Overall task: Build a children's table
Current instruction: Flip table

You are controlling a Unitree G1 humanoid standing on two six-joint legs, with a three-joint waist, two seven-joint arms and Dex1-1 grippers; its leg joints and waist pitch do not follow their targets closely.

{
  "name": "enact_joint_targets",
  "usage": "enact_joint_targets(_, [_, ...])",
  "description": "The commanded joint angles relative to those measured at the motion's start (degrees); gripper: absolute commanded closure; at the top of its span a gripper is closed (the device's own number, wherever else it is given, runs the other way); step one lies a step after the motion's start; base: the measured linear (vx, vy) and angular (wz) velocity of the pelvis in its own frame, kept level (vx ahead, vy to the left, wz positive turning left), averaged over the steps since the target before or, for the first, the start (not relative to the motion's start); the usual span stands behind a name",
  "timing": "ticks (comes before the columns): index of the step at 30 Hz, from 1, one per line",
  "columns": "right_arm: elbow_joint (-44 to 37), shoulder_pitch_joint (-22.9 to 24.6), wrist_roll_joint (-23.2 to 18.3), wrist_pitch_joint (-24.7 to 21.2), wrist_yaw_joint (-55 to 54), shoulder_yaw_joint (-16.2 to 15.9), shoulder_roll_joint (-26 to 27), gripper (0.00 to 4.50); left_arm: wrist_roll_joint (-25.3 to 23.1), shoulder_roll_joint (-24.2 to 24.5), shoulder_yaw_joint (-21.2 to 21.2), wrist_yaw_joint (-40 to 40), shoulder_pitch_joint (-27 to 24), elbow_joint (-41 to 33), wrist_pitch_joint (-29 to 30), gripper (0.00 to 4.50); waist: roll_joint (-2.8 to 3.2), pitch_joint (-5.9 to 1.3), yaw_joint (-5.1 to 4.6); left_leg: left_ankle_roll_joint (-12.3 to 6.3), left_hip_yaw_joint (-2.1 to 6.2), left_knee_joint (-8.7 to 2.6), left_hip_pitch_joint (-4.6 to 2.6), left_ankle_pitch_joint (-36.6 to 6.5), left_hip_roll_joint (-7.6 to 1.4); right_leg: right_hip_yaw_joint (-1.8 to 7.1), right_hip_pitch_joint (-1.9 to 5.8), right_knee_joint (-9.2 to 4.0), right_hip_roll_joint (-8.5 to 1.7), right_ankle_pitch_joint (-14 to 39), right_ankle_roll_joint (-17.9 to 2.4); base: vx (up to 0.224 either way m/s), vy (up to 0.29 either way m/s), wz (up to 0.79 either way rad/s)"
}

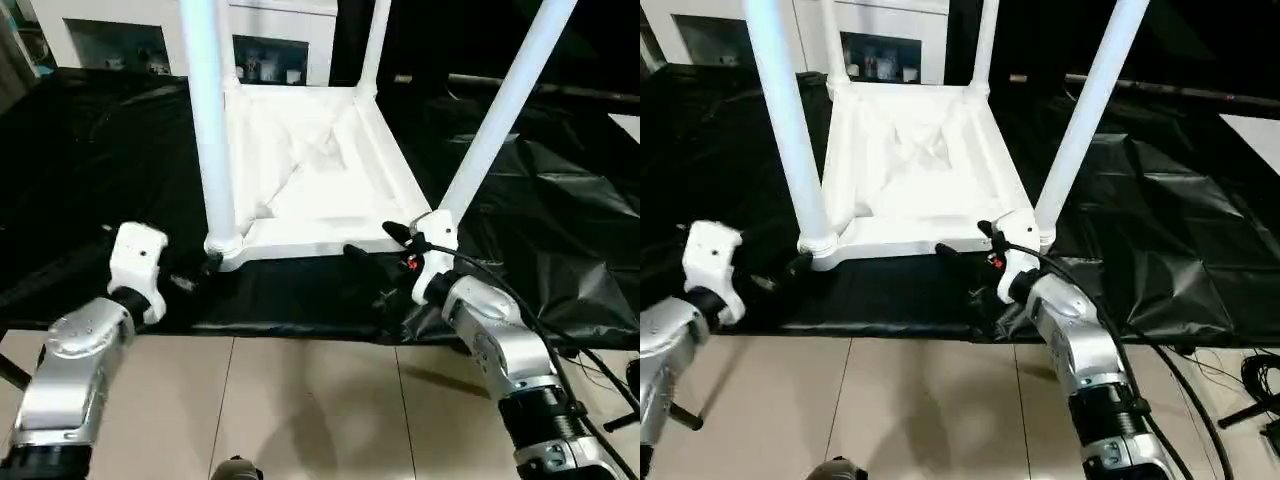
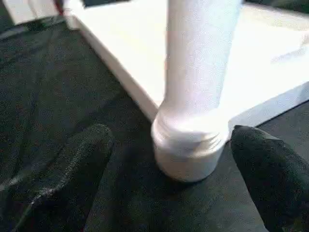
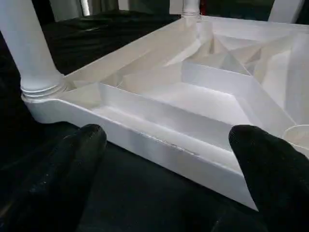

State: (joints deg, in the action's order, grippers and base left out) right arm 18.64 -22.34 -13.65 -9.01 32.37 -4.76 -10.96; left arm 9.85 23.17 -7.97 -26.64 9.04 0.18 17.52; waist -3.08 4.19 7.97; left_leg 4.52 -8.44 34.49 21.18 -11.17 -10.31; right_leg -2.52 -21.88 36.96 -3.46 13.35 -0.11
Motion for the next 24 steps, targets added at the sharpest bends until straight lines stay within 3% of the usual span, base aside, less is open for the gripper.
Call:
enact_joint_targets(1, [0.53, -0.33, 0.44, 0.67, -0.23, 1.27, -0.59, 0.0, 0.62, -0.85, 0.45, 0.74, 1.14, -0.7, 1.21, 0.06, 1.16, -3.91, -0.56, 0.47, 0.17, -4.79, -0.82, -8.51, -2.66, 2.77, 2.09, -4.11, -4.26, -0.3, -11.83, 0.0, 0.0, 0.0])
enact_joint_targets(2, [0.45, -0.15, 0.6, 0.71, -0.41, 1.43, -0.5, 0.0, -0.32, -3.7, 1.52, 3.05, 4.95, 3.29, 0.54, 0.06, 1.21, -3.88, -0.64, 0.62, 0.16, -4.81, -0.65, -8.4, -2.63, 2.79, 2.23, -4.13, -4.22, -0.3, -11.64, 0.0, 0.0, 0.0])
enact_joint_targets(4, [0.38, -0.07, 0.67, 0.68, -0.54, 1.48, -0.48, 0.0, -0.53, -4.5, 1.88, 3.5, 5.98, 4.55, 0.33, 0.06, 1.09, -3.95, -0.45, 0.56, -0.03, -4.61, -1.06, -8.51, -2.52, 2.92, 2.03, -4.33, -4.26, -0.3, -11.45, 0.0, 0.0, 0.0])
enact_joint_targets(5, [0.28, -0.01, 0.65, 0.6, -0.7, 1.53, -0.43, 0.0, -0.55, -5.45, 2.2, 3.9, 7.15, 6.18, -0.12, 0.06, 1.02, -3.95, -0.47, 0.7, 0.07, -4.78, -0.58, -7.89, -2.57, 2.84, 2.47, -4.24, -4.38, -0.31, -11.16, 0.0, 0.0, 0.0])
enact_joint_targets(11, [-0.77, 0.5, 0.44, 0.08, -1.06, 1.53, -0.44, 0.0, -3.9, -9.49, 2.67, 11.5, 15.89, 18.22, -2.69, 0.06, 0.72, -4.33, -0.92, -0.03, -0.12, -4.19, -0.55, -4.74, -2.13, 2.85, 2.71, -4.09, -4.02, -4.46, -10.27, 0.0, 0.0, 0.0])
enact_joint_targets(12, [-0.98, 0.61, 0.4, -0.16, -1.27, 1.63, -0.22, 0.0, -4.7, -10.67, 1.72, 15.26, 18.92, 21.49, -3.67, 0.06, 1.11, -4.52, -0.94, -0.15, 0.14, -4.17, -0.55, -4.06, -2.4, 2.8, 2.86, -3.74, -4.42, -5.75, -10.71, 0.0, 0.0, 0.0])
enact_joint_targets(14, [-1.22, 0.83, 0.48, -0.3, -1.38, 1.72, -0.05, 0.0, -4.71, -11.44, 0.94, 17.37, 20.8, 22.93, -4.56, 0.32, 1.05, -4.59, -1.27, -0.35, 0.24, -4.07, -0.45, -3.73, -2.44, 2.66, 3.03, -3.69, -4.39, -7.83, -11.51, 0.0, 0.0, 0.0])
enact_joint_targets(17, [-1.41, 1.01, 0.56, -0.36, -1.7, 1.78, 0.04, 0.0, -4.67, -11.94, 0.36, 19.12, 21.22, 22.59, -4.25, 0.43, 0.99, -4.59, -1.41, -0.75, 0.13, -3.94, -0.47, -3.54, -2.44, 2.6, 3.02, -3.61, -4.34, -8.69, -12.47, 0.0, 0.0, 0.0])
enact_joint_targets(24, [-1.03, 1.13, 0.51, -0.17, -3.03, 2.43, 0.65, 0.0, -5.47, -13.61, -1.26, 24.79, 19.64, 20.84, -3.53, 1.15, 0.86, -4.41, -1.51, -1.13, 0.09, -4.06, -0.59, -5.0, -2.68, 2.58, 2.88, -3.85, -4.4, -5.34, -13.09, 0.0, 0.0, 0.0])
